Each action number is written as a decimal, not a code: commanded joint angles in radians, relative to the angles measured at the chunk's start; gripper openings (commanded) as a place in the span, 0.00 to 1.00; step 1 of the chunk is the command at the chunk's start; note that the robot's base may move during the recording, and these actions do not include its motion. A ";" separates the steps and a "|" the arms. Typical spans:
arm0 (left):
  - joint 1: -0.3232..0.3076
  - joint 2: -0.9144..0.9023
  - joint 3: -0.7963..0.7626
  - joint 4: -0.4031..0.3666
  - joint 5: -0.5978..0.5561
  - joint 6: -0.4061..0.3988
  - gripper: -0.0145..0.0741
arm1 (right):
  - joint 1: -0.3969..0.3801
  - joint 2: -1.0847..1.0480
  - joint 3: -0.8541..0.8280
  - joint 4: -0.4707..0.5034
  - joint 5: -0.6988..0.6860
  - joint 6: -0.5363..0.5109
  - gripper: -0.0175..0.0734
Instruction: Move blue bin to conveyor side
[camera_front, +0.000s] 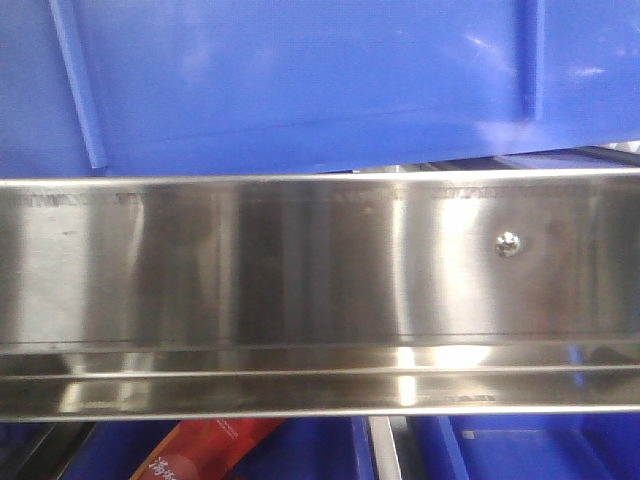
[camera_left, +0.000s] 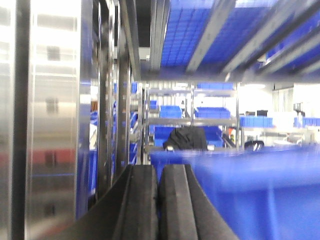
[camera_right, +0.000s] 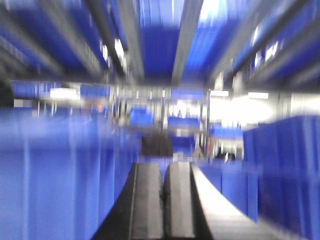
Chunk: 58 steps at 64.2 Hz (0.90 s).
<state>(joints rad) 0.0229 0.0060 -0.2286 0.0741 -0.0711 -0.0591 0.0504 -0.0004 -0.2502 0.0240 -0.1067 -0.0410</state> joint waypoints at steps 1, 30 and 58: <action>0.004 0.032 -0.096 0.000 0.100 0.000 0.15 | -0.007 0.028 -0.108 0.002 0.077 -0.006 0.09; 0.004 0.414 -0.609 -0.113 0.733 0.000 0.15 | -0.007 0.524 -0.699 0.002 0.802 -0.006 0.09; 0.004 0.619 -0.807 -0.124 0.862 0.000 0.15 | -0.007 0.769 -0.998 0.018 1.110 -0.006 0.09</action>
<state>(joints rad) 0.0229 0.6235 -1.0275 -0.0419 0.8254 -0.0591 0.0504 0.7676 -1.2349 0.0321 1.0214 -0.0410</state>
